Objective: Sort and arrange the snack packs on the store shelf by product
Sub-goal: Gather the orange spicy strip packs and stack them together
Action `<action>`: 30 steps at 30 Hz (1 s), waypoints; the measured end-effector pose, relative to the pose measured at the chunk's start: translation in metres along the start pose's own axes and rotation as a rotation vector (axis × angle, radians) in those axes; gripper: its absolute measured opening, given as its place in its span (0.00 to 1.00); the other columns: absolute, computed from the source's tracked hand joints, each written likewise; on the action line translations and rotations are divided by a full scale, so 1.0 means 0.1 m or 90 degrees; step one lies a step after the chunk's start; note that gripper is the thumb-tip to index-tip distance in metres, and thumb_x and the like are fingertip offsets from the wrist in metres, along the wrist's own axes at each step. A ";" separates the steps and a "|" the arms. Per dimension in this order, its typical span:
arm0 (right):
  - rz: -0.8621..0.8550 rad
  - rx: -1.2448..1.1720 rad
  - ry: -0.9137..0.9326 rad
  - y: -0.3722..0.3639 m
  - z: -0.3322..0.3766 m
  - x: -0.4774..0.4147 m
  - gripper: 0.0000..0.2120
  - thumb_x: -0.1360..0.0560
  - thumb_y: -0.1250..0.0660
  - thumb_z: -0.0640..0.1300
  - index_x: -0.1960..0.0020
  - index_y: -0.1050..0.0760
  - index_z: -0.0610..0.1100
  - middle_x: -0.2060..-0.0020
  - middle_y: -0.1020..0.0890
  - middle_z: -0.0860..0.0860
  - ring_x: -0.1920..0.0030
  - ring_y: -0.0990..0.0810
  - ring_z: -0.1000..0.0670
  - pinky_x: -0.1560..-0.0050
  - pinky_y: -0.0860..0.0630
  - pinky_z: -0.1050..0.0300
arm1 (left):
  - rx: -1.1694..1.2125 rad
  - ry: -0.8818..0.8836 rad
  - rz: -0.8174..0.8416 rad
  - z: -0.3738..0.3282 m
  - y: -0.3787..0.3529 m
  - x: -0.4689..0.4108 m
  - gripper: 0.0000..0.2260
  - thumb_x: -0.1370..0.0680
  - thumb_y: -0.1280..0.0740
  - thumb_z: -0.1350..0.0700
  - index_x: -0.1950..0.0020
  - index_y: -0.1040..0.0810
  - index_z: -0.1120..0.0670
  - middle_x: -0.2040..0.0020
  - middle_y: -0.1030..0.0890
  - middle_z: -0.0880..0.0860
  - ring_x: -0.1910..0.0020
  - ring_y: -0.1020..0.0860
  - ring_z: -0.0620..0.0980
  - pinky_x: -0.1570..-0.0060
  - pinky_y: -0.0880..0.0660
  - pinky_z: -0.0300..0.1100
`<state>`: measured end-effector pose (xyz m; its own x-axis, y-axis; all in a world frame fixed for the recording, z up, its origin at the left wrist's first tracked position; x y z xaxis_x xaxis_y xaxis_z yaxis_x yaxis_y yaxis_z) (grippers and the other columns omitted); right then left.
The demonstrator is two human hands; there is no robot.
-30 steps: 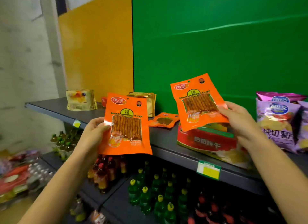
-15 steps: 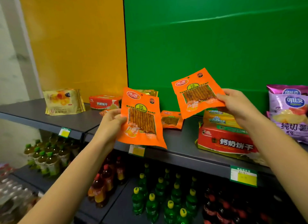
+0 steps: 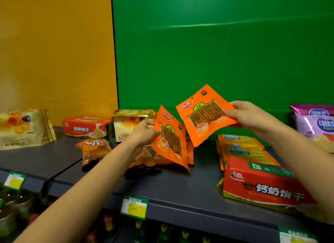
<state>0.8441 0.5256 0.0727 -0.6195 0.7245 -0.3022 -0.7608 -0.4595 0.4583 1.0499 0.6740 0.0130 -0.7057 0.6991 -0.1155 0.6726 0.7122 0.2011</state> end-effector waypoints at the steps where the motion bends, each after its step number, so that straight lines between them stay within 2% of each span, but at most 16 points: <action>1: -0.001 0.012 -0.004 -0.03 -0.02 -0.03 0.06 0.22 0.43 0.36 0.53 0.28 0.44 0.70 0.28 0.47 0.79 0.27 0.59 0.80 0.33 0.71 | -0.007 0.003 0.005 0.01 -0.05 -0.09 0.08 0.23 0.38 0.67 0.51 0.33 0.57 0.62 0.23 0.54 0.67 0.24 0.50 0.65 0.24 0.43; 4: -0.008 0.057 -0.019 -0.12 -0.06 -0.10 0.08 0.22 0.43 0.34 0.46 0.29 0.41 0.71 0.28 0.47 0.85 0.31 0.62 0.83 0.36 0.71 | -0.049 0.008 0.015 0.07 -0.18 -0.35 0.08 0.25 0.38 0.69 0.56 0.31 0.57 0.65 0.25 0.55 0.67 0.26 0.51 0.63 0.25 0.44; 6: -0.009 0.081 -0.031 -0.18 -0.05 -0.15 0.09 0.23 0.43 0.33 0.44 0.30 0.40 0.71 0.28 0.47 0.82 0.28 0.60 0.83 0.35 0.71 | -0.098 0.008 0.031 0.10 -0.24 -0.50 0.09 0.25 0.38 0.70 0.60 0.30 0.57 0.62 0.24 0.57 0.62 0.24 0.54 0.53 0.23 0.51; 8: -0.009 0.090 -0.049 -0.23 -0.02 -0.19 0.09 0.23 0.42 0.33 0.45 0.30 0.41 0.70 0.26 0.46 0.79 0.25 0.57 0.79 0.30 0.69 | -0.146 0.013 0.053 0.13 -0.29 -0.61 0.08 0.26 0.37 0.70 0.62 0.28 0.58 0.56 0.23 0.59 0.56 0.24 0.54 0.47 0.24 0.53; 10: -0.016 0.119 -0.058 -0.29 0.01 -0.24 0.09 0.25 0.41 0.33 0.46 0.31 0.42 0.67 0.22 0.44 0.72 0.22 0.51 0.67 0.23 0.59 | -0.221 0.010 0.077 0.14 -0.31 -0.68 0.04 0.27 0.36 0.68 0.52 0.25 0.64 0.52 0.22 0.60 0.52 0.23 0.54 0.45 0.25 0.51; 12: -0.027 0.190 -0.058 -0.38 0.06 -0.29 0.12 0.26 0.42 0.33 0.44 0.31 0.42 0.59 0.19 0.40 0.63 0.21 0.44 0.56 0.21 0.49 | -0.325 0.005 0.087 0.19 -0.33 -0.75 0.14 0.26 0.34 0.64 0.41 0.27 0.64 0.46 0.22 0.61 0.45 0.23 0.56 0.45 0.26 0.47; 13: -0.030 0.232 -0.059 -0.44 0.07 -0.31 0.13 0.26 0.42 0.33 0.42 0.32 0.42 0.54 0.19 0.39 0.59 0.21 0.44 0.55 0.21 0.49 | -0.378 -0.001 0.090 0.19 -0.33 -0.74 0.16 0.26 0.33 0.62 0.39 0.28 0.63 0.43 0.23 0.61 0.43 0.23 0.57 0.45 0.26 0.46; 14: -0.035 0.270 -0.062 -0.51 0.09 -0.33 0.15 0.26 0.42 0.33 0.40 0.32 0.41 0.51 0.20 0.38 0.55 0.21 0.43 0.56 0.22 0.51 | -0.428 -0.016 0.094 0.20 -0.33 -0.74 0.13 0.26 0.33 0.61 0.42 0.27 0.62 0.43 0.23 0.61 0.42 0.24 0.57 0.46 0.27 0.45; 16: -0.043 0.322 -0.081 -0.64 0.10 -0.36 0.17 0.26 0.43 0.34 0.37 0.33 0.38 0.45 0.22 0.38 0.48 0.21 0.41 0.54 0.23 0.54 | -0.489 -0.038 0.106 0.21 -0.33 -0.74 0.03 0.26 0.34 0.61 0.59 0.27 0.57 0.50 0.24 0.59 0.47 0.23 0.55 0.51 0.27 0.43; 17: -0.048 0.329 -0.094 -0.71 0.09 -0.38 0.18 0.26 0.43 0.34 0.37 0.33 0.37 0.43 0.22 0.38 0.45 0.22 0.40 0.51 0.24 0.54 | -0.508 -0.033 0.111 0.23 -0.33 -0.77 0.09 0.26 0.35 0.61 0.65 0.31 0.55 0.53 0.25 0.58 0.50 0.23 0.54 0.52 0.27 0.43; 19: -0.054 0.316 -0.132 -0.82 0.04 -0.43 0.18 0.26 0.43 0.34 0.36 0.34 0.37 0.41 0.23 0.37 0.43 0.23 0.39 0.53 0.27 0.54 | -0.547 -0.036 0.129 0.26 -0.32 -0.78 0.12 0.25 0.36 0.60 0.67 0.35 0.54 0.53 0.25 0.58 0.49 0.23 0.55 0.49 0.26 0.44; 21: -0.062 0.304 -0.160 -0.94 -0.02 -0.46 0.19 0.26 0.42 0.36 0.35 0.34 0.37 0.39 0.25 0.36 0.40 0.24 0.39 0.52 0.29 0.54 | -0.568 -0.038 0.153 0.27 -0.30 -0.78 0.06 0.25 0.36 0.59 0.61 0.27 0.57 0.47 0.22 0.61 0.45 0.23 0.57 0.45 0.26 0.45; 22: -0.065 0.298 -0.173 -1.00 -0.06 -0.45 0.19 0.25 0.42 0.37 0.34 0.35 0.36 0.38 0.25 0.36 0.39 0.25 0.39 0.49 0.28 0.52 | -0.564 -0.038 0.167 0.29 -0.30 -0.80 0.04 0.24 0.37 0.60 0.54 0.24 0.60 0.45 0.21 0.61 0.46 0.22 0.56 0.45 0.26 0.45; 23: -0.069 0.298 -0.183 -1.07 -0.11 -0.44 0.20 0.25 0.42 0.38 0.34 0.36 0.36 0.37 0.26 0.36 0.38 0.25 0.38 0.45 0.27 0.51 | -0.572 -0.028 0.185 0.32 -0.29 -0.82 0.08 0.25 0.37 0.60 0.49 0.23 0.62 0.44 0.20 0.61 0.49 0.23 0.54 0.46 0.26 0.45; 26: -0.075 0.360 -0.204 -1.22 -0.22 -0.35 0.19 0.24 0.44 0.37 0.34 0.38 0.34 0.35 0.29 0.35 0.35 0.29 0.37 0.39 0.31 0.50 | -0.611 -0.029 0.227 0.38 -0.24 -0.86 0.12 0.24 0.38 0.62 0.43 0.24 0.64 0.52 0.23 0.57 0.54 0.25 0.52 0.54 0.28 0.42; 30: -0.056 0.436 -0.232 -1.34 -0.33 -0.25 0.21 0.24 0.44 0.37 0.32 0.41 0.34 0.33 0.30 0.36 0.33 0.31 0.37 0.37 0.32 0.50 | -0.622 -0.042 0.251 0.37 -0.20 -0.87 0.12 0.23 0.41 0.64 0.42 0.25 0.64 0.53 0.26 0.56 0.55 0.27 0.52 0.59 0.31 0.40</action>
<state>0.9552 0.5521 -0.0086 -0.3700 0.9211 -0.1211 -0.4419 -0.0598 0.8951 1.1063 0.6015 -0.0172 -0.4425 0.8930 0.0823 0.3600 0.0928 0.9283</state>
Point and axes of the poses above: each hand's wrist, its own x-axis away from the middle knuckle, its own y-axis out of the back of the hand, z = x × y, the point moved 3 cm from there along -x, towards the middle knuckle
